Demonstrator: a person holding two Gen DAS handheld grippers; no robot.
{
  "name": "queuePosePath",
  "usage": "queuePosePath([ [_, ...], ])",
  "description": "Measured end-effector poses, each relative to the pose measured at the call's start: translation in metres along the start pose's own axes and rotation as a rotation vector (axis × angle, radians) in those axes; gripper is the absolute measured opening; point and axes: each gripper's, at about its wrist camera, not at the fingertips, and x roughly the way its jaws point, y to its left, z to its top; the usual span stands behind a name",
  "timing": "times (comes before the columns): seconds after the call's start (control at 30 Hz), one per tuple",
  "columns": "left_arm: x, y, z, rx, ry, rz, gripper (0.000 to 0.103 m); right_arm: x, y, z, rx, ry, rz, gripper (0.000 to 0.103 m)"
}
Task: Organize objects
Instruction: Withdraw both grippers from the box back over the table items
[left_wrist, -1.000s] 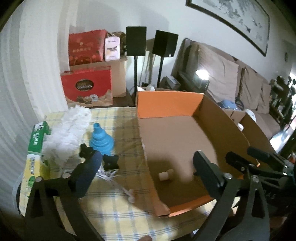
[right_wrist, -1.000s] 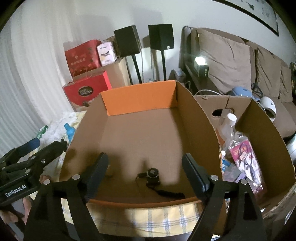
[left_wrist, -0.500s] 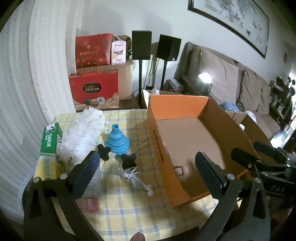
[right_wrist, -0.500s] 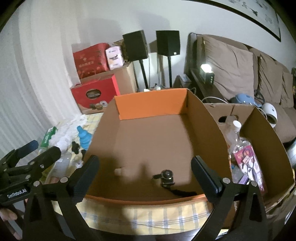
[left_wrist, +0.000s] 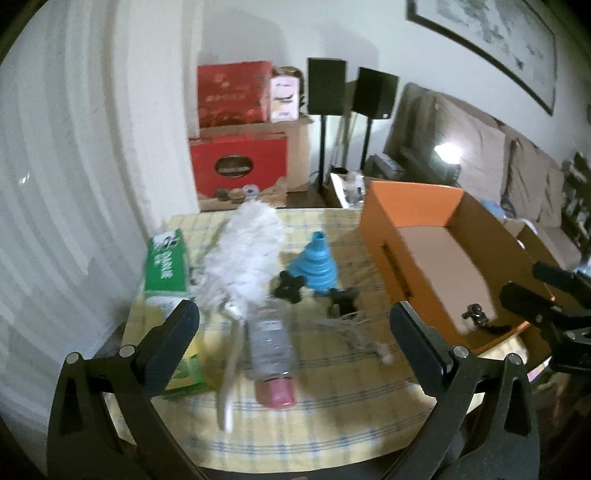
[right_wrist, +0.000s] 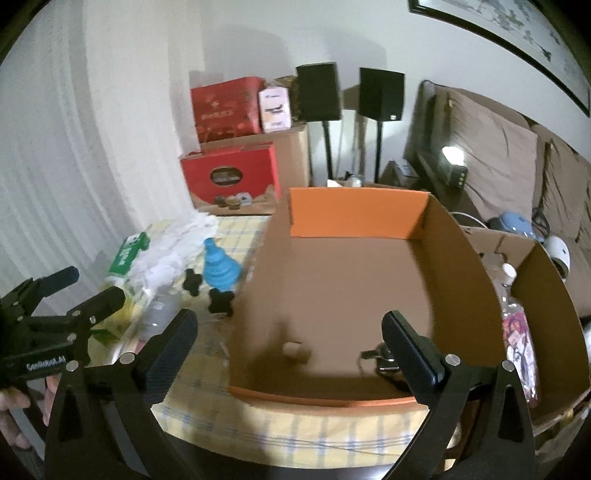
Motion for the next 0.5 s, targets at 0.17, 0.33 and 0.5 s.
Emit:
queuePosePath([
  [0.17,-0.001,0.029,-0.002,-0.054,0.003,0.018,0.103,0.006,0.016,0.002,-0.008,0.003,0.050,0.101],
  [0.33,-0.001,0.056,-0.002,-0.111,0.009,0.025,0.103,0.014,0.029,0.006,-0.011,0.019,0.092,0.100],
  [0.5,0.004,0.073,-0.003,-0.131,0.014,0.026,0.103,0.023,0.044,0.009,-0.041,0.030,0.100,0.094],
])
